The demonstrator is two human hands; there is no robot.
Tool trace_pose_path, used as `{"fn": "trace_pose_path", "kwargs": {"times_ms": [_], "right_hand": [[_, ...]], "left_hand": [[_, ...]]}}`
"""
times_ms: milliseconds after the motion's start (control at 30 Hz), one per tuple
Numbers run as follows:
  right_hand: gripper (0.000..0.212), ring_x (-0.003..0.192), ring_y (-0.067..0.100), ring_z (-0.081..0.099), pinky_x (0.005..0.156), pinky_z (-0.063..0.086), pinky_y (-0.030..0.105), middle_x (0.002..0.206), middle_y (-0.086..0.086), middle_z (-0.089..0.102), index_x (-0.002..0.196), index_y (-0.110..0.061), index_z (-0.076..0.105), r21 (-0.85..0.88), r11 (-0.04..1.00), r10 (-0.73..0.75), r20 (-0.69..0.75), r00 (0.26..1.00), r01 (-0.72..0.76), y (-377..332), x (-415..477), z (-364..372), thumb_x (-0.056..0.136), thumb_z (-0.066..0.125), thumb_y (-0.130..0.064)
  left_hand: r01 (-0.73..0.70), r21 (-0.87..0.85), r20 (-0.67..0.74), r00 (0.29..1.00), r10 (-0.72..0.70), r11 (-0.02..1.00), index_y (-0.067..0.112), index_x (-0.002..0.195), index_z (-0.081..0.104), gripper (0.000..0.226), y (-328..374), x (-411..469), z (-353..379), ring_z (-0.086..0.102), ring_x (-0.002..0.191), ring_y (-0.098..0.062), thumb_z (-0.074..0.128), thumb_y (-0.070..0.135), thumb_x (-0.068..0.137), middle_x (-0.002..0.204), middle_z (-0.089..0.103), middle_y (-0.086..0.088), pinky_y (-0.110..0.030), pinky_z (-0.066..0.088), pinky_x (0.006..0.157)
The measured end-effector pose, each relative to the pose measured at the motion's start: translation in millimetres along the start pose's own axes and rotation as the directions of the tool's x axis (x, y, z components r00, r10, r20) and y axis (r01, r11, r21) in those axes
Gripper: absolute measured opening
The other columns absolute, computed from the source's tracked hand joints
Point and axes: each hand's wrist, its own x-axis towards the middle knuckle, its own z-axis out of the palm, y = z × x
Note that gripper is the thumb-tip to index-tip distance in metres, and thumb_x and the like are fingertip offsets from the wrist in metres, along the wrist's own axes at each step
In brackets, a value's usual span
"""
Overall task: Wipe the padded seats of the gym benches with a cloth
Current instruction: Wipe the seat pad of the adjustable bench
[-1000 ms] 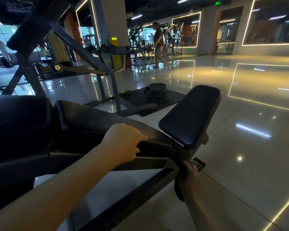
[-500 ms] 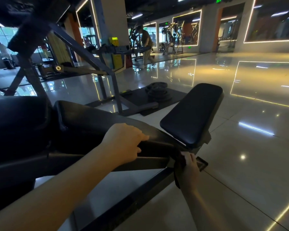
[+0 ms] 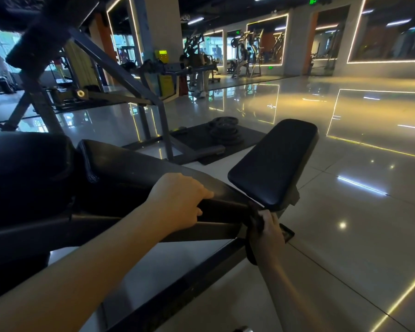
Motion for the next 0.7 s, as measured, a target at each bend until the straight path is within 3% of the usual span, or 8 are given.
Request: {"fn": "trace_pose_path", "kwargs": {"times_ms": [100,233,333,433,567,700], "right_hand": [[0.022,0.07,0.017,0.049,0.054,0.027,0.023,0.091,-0.008,0.047,0.088,-0.022,0.051,-0.042,0.998,0.038,0.019,0.999,-0.037,7,-5,-5,0.087,0.064,-0.004],[0.033,0.067,0.014,0.047,0.052,0.023,0.024,0.083,-0.008,0.043,0.077,-0.03,0.039,-0.132,0.977,0.187,0.177,0.966,-0.165,13,-8,-20,0.089,0.061,-0.01],[0.014,0.073,0.011,0.049,0.056,0.028,0.019,0.093,-0.004,0.051,0.088,-0.027,0.049,-0.05,0.985,0.17,0.128,0.977,-0.165,-7,-5,-35,0.097,0.058,-0.021],[0.009,0.077,-0.003,0.05,0.065,0.036,0.013,0.099,-0.005,0.056,0.102,-0.02,0.058,0.043,0.999,-0.015,0.044,0.999,0.013,-54,10,-45,0.096,0.06,-0.027],[0.02,0.083,-0.002,0.048,0.072,0.035,0.012,0.099,-0.013,0.053,0.113,-0.025,0.064,0.072,0.957,-0.29,0.187,0.938,0.282,-129,25,-48,0.094,0.062,-0.03],[0.017,0.082,0.004,0.047,0.07,0.034,0.024,0.087,-0.015,0.048,0.106,-0.022,0.069,0.087,0.967,-0.254,0.335,0.907,0.239,-154,24,-45,0.096,0.056,-0.028]], "left_hand": [[-0.005,0.008,0.0,1.0,0.005,1.0,0.042,0.149,0.029,0.055,0,1,1,0.043,0.136,-0.017,0.05,0.042,0.099,0.152,0.042,0.007,-0.039,0.039,0.108],[0.005,-0.005,-0.012,1.0,-0.005,1.0,0.042,0.148,0.031,0.054,-3,0,3,0.045,0.134,-0.018,0.051,0.041,0.098,0.15,0.044,0.006,-0.039,0.042,0.106],[0.003,-0.003,-0.028,1.0,-0.004,1.0,0.043,0.147,0.032,0.053,-4,-1,4,0.047,0.132,-0.017,0.051,0.042,0.098,0.149,0.046,0.006,-0.037,0.044,0.104],[0.004,-0.014,-0.043,0.999,-0.004,1.0,0.045,0.146,0.033,0.051,-3,-2,3,0.05,0.129,-0.016,0.051,0.043,0.098,0.146,0.048,0.007,-0.036,0.045,0.102],[-0.008,-0.032,-0.058,0.998,0.006,0.999,0.048,0.143,0.036,0.05,-1,-6,2,0.059,0.108,-0.014,0.053,0.04,0.096,0.126,0.061,0.008,-0.033,0.05,0.091],[0.025,-0.037,-0.076,0.997,-0.028,0.999,0.041,0.132,0.05,0.039,2,-10,-3,0.061,0.099,-0.015,0.055,0.037,0.094,0.111,0.064,0.009,-0.034,0.051,0.089]]}}
